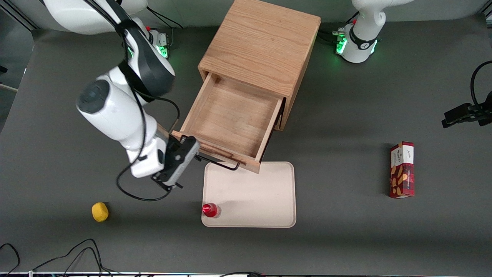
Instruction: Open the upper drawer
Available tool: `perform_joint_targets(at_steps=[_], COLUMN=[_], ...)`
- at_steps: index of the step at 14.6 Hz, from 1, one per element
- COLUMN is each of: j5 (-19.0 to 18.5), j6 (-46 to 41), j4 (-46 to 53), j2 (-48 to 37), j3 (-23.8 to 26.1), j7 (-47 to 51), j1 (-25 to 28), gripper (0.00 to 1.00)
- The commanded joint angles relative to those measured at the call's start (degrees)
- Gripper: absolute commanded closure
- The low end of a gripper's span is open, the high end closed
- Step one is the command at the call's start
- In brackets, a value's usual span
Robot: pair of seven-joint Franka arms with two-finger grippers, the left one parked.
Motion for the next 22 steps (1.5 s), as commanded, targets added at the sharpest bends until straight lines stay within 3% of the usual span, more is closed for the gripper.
perform_joint_targets(at_steps=[1,3,7,10,11,14,17,22], j5=[6.7,10.2,9.9,9.7,8.8,-3.6,-6.9,-6.7], j6=[-0.7,-2.3,-9.6,-18.5,-21.6,-28.3,-31.0,-31.4], j4=[-1.0,-3.8,-12.5,-15.7,-16.0,-16.7,-17.2,-17.4], j2=[-5.3,-9.9,-20.0,-25.2,-26.5,-28.3,-28.3,-28.6], j3=[-2.4,-3.1,-3.2,-3.3,-3.3,-3.3,-3.3,-3.3], j7=[6.7,11.7,22.7,36.2,38.5,40.8,45.9,46.1], j1=[-2.1,-4.4,-11.6,-17.2,-18.6,-19.1,-19.2,-19.1], gripper=[0.0,0.0,0.0,0.0,0.0,0.0,0.0,0.0])
